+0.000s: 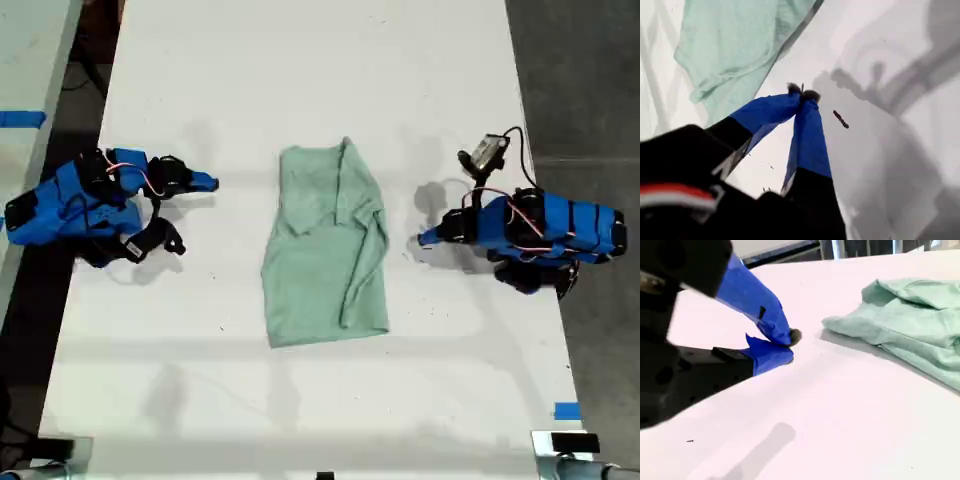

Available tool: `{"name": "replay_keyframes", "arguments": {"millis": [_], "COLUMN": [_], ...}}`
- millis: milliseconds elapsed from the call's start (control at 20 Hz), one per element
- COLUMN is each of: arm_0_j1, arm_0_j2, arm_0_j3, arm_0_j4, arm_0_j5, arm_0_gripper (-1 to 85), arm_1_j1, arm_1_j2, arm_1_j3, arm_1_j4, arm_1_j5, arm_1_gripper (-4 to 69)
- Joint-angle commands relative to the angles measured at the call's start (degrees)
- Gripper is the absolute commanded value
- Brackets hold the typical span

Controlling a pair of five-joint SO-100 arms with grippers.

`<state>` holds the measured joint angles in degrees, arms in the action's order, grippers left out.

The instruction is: Fold t shirt

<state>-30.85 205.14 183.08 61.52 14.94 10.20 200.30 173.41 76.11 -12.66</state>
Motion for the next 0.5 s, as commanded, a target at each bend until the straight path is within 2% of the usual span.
{"name": "replay_keyframes", "arguments": {"millis": [0, 100, 300, 450], "arm_0_j1": [17.0, 20.8, 21.5, 25.6], "arm_0_j2": [0.4, 0.4, 0.4, 0.4], "arm_0_j3": [-1.6, -2.1, -0.9, -4.6], "arm_0_j4": [-3.1, -4.8, -3.7, -6.9], "arm_0_j5": [-28.8, -32.6, -32.5, -31.6], "arm_0_gripper": [-0.1, -0.1, -0.1, -0.2], "arm_1_j1": [0.0, -0.1, -0.2, 0.1], "arm_1_j2": [0.3, 0.3, 0.3, 0.3], "arm_1_j3": [4.7, 4.7, 4.7, 4.7], "arm_1_j4": [0.1, 0.1, 0.1, 0.1], "arm_1_j5": [0.8, 1.0, 0.9, 0.7], "arm_1_gripper": [1.7, 1.7, 1.7, 1.7]}}
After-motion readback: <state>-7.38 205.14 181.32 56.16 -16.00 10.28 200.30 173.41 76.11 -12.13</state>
